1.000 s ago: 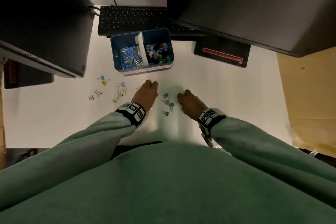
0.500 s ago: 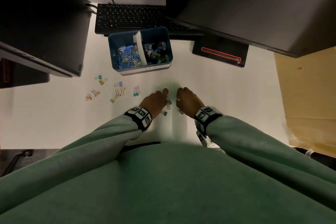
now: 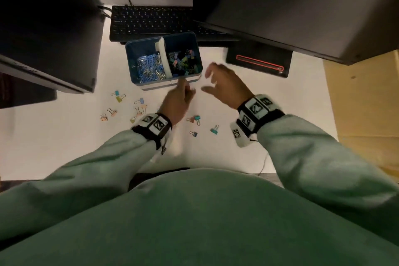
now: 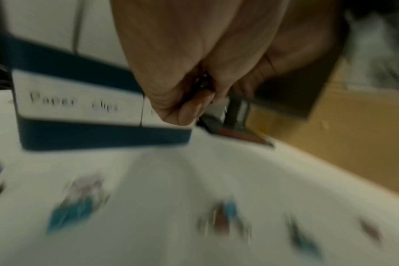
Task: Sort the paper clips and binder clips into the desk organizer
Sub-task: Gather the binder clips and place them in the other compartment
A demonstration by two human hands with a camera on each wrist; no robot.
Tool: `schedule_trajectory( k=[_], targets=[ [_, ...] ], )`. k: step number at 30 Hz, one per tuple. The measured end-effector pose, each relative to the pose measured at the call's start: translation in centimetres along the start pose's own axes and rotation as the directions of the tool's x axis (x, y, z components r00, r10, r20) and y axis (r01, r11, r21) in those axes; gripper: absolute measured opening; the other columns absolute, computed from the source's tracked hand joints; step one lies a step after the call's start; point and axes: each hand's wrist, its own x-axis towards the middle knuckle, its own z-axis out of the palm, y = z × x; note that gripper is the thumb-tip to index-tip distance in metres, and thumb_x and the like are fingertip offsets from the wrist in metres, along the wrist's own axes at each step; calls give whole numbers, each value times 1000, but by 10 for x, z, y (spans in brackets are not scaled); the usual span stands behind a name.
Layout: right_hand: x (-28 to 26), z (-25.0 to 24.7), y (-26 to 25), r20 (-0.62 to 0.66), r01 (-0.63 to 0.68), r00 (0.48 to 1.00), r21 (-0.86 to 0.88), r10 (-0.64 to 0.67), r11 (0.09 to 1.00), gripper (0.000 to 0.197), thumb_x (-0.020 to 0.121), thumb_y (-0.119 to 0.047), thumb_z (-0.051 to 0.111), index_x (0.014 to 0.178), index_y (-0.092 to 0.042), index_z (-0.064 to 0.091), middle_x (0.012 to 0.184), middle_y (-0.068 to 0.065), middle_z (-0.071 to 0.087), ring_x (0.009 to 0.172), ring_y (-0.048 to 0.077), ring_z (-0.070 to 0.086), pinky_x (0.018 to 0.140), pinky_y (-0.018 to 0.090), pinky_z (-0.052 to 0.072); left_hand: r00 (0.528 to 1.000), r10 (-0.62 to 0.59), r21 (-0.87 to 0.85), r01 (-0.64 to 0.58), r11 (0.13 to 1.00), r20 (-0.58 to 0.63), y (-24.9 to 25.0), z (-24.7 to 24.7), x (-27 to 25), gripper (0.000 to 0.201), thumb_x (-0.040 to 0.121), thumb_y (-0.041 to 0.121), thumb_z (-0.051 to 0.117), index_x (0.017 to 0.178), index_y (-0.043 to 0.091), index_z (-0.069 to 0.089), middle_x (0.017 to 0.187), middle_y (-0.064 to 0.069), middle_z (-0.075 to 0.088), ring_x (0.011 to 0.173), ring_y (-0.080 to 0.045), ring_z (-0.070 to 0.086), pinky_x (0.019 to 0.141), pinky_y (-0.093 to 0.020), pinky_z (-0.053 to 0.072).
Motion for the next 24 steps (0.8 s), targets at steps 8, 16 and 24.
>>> schedule_trajectory(
  k=[8,16,24],
  targets=[
    [-82,90,48,322,28,941,-370,100,928,48,90,-28,63,130,-13,39,122,12,41,98,33,60,75,43,50,963,187,467,-78,881,-192,8,-38,43,26,91,20,52,117,13,52,118,-12,50,104,-27,51,87,-37,47],
    [-76,88,67,253,136,966,-351,-47,926,20,97,-11,49,107,3,60,103,21,56,89,37,52,77,44,52,959,101,366,-197,909,265,-29,47,-22,35,88,19,59,122,11,54,113,-16,46,102,-33,50,84,-40,47],
    [-127,33,112,51,-522,840,348,540,779,19,89,-1,33,100,-16,38,73,7,55,59,28,56,57,42,51,950,163,373,-258,891,266,-40,63,-9,17,88,14,62,94,4,51,92,-17,50,84,-30,49,71,-41,45]
  ],
)
